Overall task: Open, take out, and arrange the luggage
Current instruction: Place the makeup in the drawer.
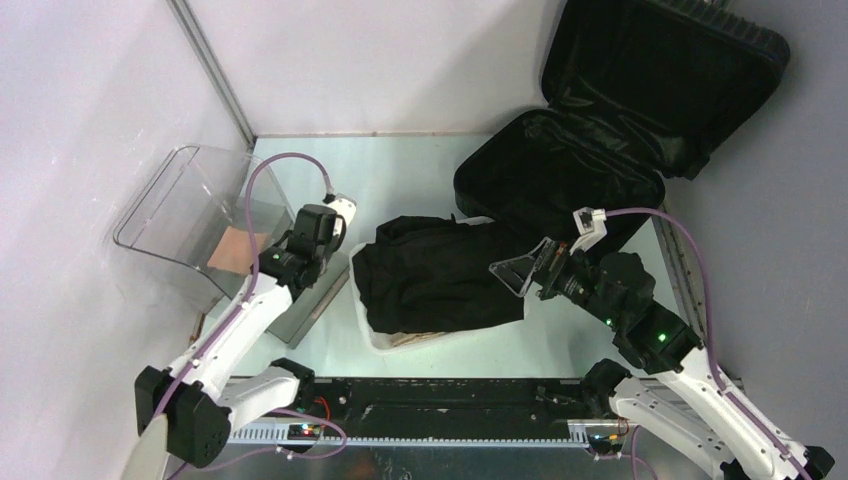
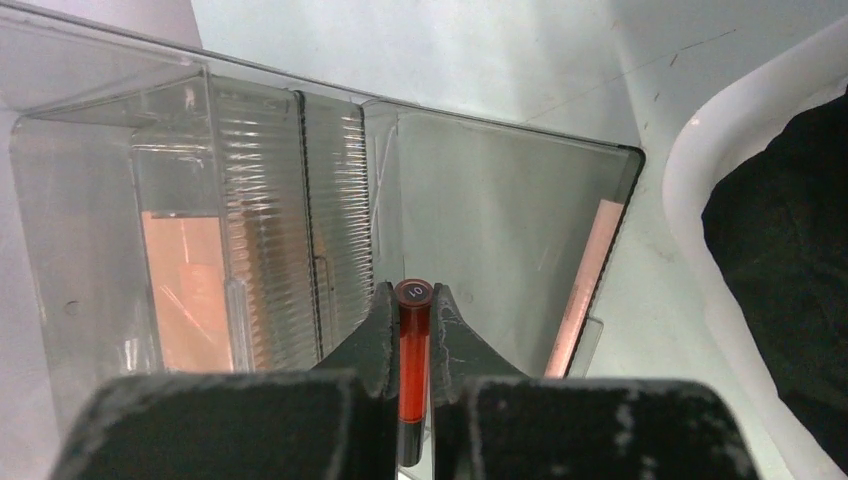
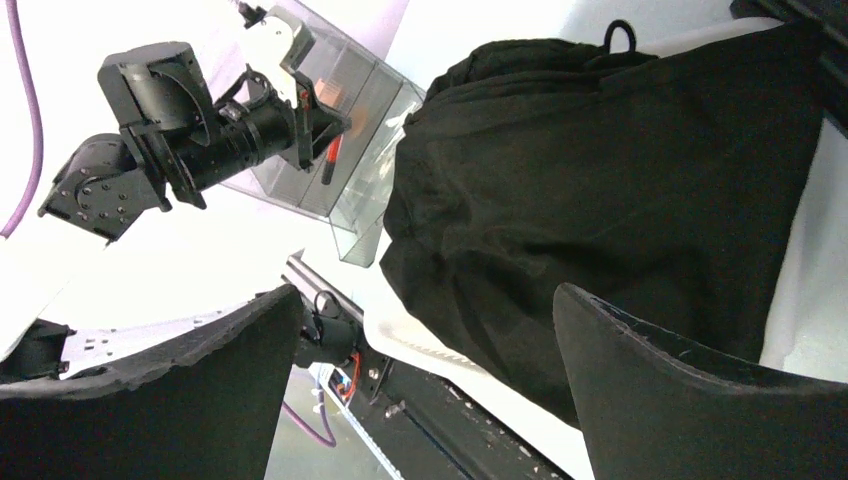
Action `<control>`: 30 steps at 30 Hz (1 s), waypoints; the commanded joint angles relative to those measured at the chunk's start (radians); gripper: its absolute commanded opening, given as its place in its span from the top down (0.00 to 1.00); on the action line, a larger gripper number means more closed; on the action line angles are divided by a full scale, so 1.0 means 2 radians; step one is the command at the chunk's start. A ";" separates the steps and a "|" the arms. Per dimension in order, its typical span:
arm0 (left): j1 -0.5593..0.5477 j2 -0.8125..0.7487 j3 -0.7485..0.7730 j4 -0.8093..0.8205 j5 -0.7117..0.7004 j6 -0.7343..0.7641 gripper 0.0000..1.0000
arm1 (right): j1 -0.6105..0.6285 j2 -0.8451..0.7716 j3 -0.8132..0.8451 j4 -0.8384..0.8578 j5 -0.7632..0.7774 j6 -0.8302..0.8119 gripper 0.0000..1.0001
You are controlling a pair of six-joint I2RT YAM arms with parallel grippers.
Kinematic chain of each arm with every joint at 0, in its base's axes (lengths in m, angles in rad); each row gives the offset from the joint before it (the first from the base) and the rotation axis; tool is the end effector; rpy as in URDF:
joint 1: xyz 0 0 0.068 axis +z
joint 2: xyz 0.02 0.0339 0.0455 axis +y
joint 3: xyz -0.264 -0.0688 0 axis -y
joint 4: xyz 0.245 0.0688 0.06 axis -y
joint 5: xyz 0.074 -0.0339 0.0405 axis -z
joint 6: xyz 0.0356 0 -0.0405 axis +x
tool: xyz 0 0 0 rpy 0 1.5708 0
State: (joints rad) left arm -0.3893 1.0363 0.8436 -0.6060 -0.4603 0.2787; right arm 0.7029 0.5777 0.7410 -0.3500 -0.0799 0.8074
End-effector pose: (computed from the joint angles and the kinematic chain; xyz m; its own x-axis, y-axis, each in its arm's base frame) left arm 0.2015 -0.0656 0.2768 -0.6226 0.5218 -0.5832 0.2336 0.8352 0.4979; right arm 0.1038 0.0916 0.3364 -0.6067 0.4299 -0.6687 -0.3846 0.5775 0.7202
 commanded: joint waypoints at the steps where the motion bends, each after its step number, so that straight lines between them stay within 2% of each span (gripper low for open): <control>1: 0.006 0.014 -0.008 0.036 0.023 -0.010 0.94 | -0.029 -0.017 0.001 -0.005 -0.034 -0.007 0.02; 16: 0.021 0.055 -0.036 0.033 0.074 -0.026 0.82 | -0.085 -0.046 0.001 -0.029 -0.057 0.011 0.04; 18: 0.022 0.057 -0.030 0.027 0.071 -0.030 0.74 | -0.087 -0.045 0.001 -0.025 -0.061 0.017 0.05; 19: 0.022 0.058 -0.028 0.023 0.069 -0.034 0.65 | -0.088 -0.045 0.001 -0.024 -0.063 0.019 0.05; 21: 0.022 0.056 -0.021 0.017 0.069 -0.038 0.59 | -0.089 -0.043 0.001 -0.023 -0.069 0.021 0.06; 27: 0.022 0.024 -0.011 0.009 0.090 -0.010 0.54 | -0.091 -0.043 0.001 -0.029 -0.069 0.018 0.08; 30: 0.022 -0.011 -0.021 0.011 0.130 0.039 0.58 | -0.092 -0.046 0.001 -0.029 -0.063 0.023 0.09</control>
State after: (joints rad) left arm -0.3508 1.1110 0.7761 -0.5903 -0.2970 0.2489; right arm 0.5259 0.4946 0.7410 -0.4179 -0.2066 0.8402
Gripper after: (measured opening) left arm 0.445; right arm 0.915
